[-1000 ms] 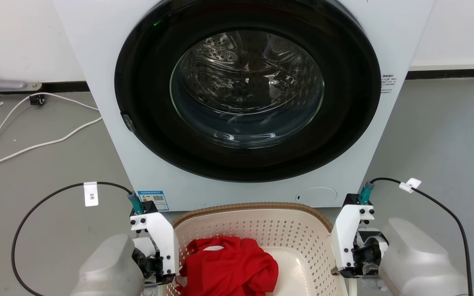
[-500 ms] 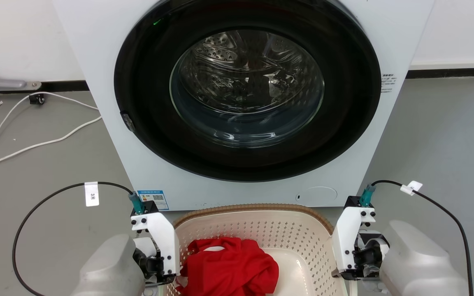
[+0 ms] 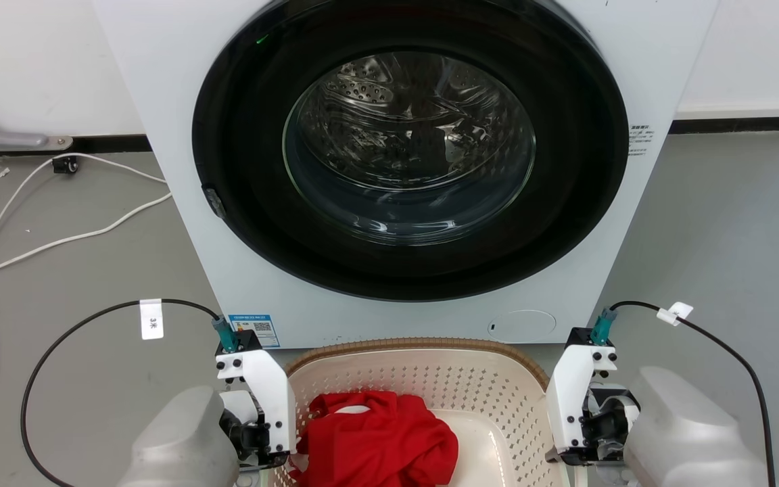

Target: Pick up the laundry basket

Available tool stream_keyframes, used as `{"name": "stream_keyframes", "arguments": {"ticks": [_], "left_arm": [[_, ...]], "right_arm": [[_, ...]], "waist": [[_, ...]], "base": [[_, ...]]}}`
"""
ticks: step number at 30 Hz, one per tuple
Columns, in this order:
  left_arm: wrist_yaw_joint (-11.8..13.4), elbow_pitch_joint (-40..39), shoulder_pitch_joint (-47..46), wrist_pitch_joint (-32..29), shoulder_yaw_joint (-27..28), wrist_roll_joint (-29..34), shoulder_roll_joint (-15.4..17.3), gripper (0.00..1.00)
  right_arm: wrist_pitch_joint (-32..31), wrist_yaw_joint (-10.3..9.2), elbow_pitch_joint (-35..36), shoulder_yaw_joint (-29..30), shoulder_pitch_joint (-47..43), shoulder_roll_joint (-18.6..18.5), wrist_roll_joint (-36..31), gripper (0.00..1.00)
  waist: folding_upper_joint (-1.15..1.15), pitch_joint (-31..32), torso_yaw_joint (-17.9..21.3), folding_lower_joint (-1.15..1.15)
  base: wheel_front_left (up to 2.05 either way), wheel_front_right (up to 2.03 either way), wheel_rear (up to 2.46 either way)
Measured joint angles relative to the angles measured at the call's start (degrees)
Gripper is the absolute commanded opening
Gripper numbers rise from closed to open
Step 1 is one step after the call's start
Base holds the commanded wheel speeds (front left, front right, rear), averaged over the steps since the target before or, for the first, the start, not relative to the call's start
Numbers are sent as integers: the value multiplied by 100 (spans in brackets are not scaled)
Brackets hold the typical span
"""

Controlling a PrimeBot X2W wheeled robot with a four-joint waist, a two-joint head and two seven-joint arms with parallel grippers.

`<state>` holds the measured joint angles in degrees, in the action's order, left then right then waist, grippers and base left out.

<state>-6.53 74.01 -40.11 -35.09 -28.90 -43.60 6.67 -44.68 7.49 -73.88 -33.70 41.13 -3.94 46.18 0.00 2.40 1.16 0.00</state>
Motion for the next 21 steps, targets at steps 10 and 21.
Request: {"name": "stream_keyframes", "arguments": {"ticks": [10,21], "left_arm": [[-4,-1,0,48,-37,-20,8,0],[-9,0,0,85,-58,-79,10,0]], "right_arm": [[-27,0,0,65,-3,11,-81,0],[-51,0,1,142,-4,18,-133,0]], "waist": [[0,1,3,0],[0,0,-2,0]], "base": [[0,0,0],[0,0,0]]}}
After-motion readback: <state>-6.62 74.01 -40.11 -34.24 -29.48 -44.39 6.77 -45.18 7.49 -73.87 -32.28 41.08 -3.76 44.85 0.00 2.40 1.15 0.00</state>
